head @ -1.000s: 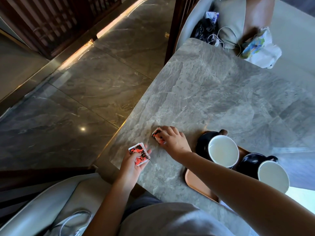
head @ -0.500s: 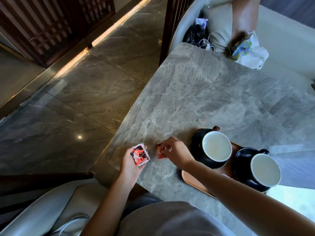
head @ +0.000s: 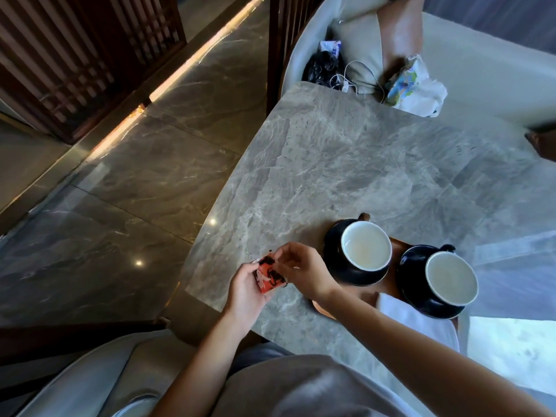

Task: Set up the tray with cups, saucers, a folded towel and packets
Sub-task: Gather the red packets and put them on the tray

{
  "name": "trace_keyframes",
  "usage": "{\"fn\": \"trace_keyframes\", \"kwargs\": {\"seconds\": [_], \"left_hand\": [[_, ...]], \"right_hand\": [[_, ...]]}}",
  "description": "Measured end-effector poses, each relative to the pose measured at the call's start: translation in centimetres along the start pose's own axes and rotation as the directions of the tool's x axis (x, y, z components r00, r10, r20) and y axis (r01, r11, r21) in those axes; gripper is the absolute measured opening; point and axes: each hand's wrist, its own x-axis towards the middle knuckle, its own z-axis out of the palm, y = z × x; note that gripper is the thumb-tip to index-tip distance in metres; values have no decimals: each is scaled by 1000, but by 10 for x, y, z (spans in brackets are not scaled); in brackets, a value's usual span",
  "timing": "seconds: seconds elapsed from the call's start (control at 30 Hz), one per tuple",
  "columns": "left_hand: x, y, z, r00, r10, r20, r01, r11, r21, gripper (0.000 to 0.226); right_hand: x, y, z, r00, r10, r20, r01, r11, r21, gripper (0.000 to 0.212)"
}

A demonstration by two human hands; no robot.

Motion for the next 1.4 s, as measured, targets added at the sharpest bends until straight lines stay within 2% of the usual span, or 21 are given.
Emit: {"fn": "trace_keyframes", "kwargs": {"seconds": [0.13,0.2,0.27,0.37,0.43,0.53,0.6,0.73,0.93,1.07,1.17,1.23,1.3,1.37,1.4], "left_hand": [[3,-10,11,991,40,-130,-5,966,259,28],[4,-14,17,990,47,-136,-2,951,309,28],[5,-19,23,995,26,-99,8,943,332,31],[5,-25,32,998,-22,-66,43,937,345,21],[5,-29,37,997,-72,-24,76,931,357,22],[2,-38,47,989,-146,4,132,902,411,24],[0,-44,53,986,-168,3,147,875,461,26],[-1,-51,59,986,-167,-10,151,866,477,29],[-6,-64,75,981,-174,-80,191,876,442,32],[-7,-68,78,978,-189,-83,206,866,455,35],[-6,-71,77,971,-208,-114,237,818,524,32],[-5,-73,76,965,-224,-133,260,819,511,33],[-2,-73,74,966,-219,-140,259,860,440,35],[0,-72,73,969,-180,-171,232,901,366,35],[2,-72,72,971,-152,-186,208,918,338,33]], "right_hand": [[-17,8,-6,995,-84,-47,78,988,-131,14],[-25,10,-11,988,-144,-61,125,961,-245,12],[-34,10,-20,976,-218,-23,188,885,-425,14],[-47,12,-33,949,-303,82,280,702,-655,48],[-51,14,-40,938,-305,167,327,612,-720,74],[-53,19,-46,938,-249,243,343,538,-770,104],[-54,22,-50,941,-227,250,335,530,-779,113],[-55,22,-58,936,-239,259,350,543,-763,101],[-60,28,-67,919,-277,282,386,476,-790,94],[-60,31,-71,916,-274,293,395,486,-780,93],[-58,33,-78,900,-271,342,434,476,-765,95],[-59,34,-83,897,-248,366,442,504,-742,99],[-62,35,-86,927,-191,324,368,639,-675,107],[-66,36,-84,975,-109,194,200,807,-556,109],[-68,38,-84,990,-68,120,121,848,-515,108]]}}
